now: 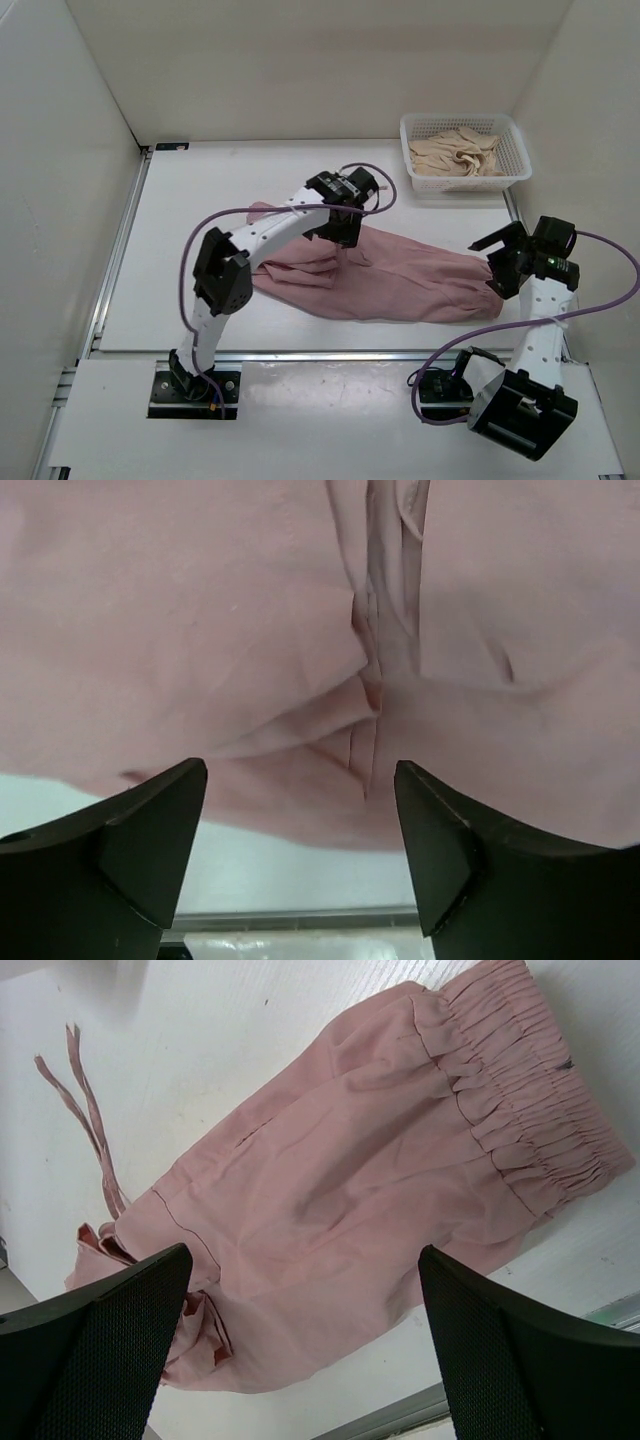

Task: Fold and stack the trousers
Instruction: Fold the trousers

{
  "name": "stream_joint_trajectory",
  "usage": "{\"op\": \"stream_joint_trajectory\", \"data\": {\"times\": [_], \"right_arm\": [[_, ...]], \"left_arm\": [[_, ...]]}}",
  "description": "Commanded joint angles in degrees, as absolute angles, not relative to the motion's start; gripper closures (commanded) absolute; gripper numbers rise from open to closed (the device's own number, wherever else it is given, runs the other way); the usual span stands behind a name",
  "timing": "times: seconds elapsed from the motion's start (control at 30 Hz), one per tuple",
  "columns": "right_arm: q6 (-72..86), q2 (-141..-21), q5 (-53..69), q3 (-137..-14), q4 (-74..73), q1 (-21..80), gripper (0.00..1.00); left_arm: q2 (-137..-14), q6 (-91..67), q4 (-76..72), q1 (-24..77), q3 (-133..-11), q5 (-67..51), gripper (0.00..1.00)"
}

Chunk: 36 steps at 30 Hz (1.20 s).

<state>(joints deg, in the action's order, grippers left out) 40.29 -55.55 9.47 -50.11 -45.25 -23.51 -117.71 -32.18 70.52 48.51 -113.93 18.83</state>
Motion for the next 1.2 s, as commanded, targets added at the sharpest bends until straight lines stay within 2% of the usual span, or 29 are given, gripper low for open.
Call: {"op": "stream_joint_trajectory", "data": {"times": [0.0,0.07,0.2,0.4,0.53,0.57,0.63,0.67,0.73,0.97,1.17], "right_arm": [[39.64,-53.96,11.51,-49.57,-44.38,-23.55,0.01],[39.64,-53.96,11.51,-49.04,-44.38,-23.55,0.01],[39.12,-53.44,11.51,-48.52,-44.38,-23.55,0.01],[39.11,-54.05,11.51,-48.52,-44.38,-23.55,0.01],[39.11,-54.67,11.51,-49.04,-44.38,-23.55,0.01],[39.11,-54.67,11.51,-49.04,-44.38,-23.55,0.01],[39.11,-55.2,11.51,-49.04,-43.86,-23.55,0.01],[39.11,-55.2,11.51,-49.04,-43.86,-23.55,0.01],[39.11,-55.2,11.51,-49.04,-43.86,-23.55,0.01],[39.11,-54.58,12.04,-49.04,-43.86,-23.55,0.01],[39.64,-54.05,11.51,-49.04,-43.86,-23.55,0.01]], "left_arm": [[-124.53,-29.63,69.61,49.83,-117.23,22.14,0.11],[-127.61,-29.62,69.61,49.83,-117.86,23.72,0.04],[-130.51,-30.23,68.73,49.83,-118.65,26.54,0.04],[-134.91,-29.71,68.2,50.36,-119.27,26.54,0.19],[-134.91,-30.23,71.01,50.36,-119.79,28.82,0.42],[-133.26,-30.23,71.62,50.36,-119.79,28.83,0.54],[-131.32,-30.23,72.15,50.36,-119.79,29.44,0.64],[-130.26,-30.23,72.16,50.36,-119.79,30.05,0.76],[-127.62,-30.23,72.85,50.36,-119.0,30.06,0.9],[-120.95,-30.23,77.43,49.83,-117.95,35.85,0.9],[-113.99,-30.85,78.31,49.83,-118.73,30.86,0.9]]}}
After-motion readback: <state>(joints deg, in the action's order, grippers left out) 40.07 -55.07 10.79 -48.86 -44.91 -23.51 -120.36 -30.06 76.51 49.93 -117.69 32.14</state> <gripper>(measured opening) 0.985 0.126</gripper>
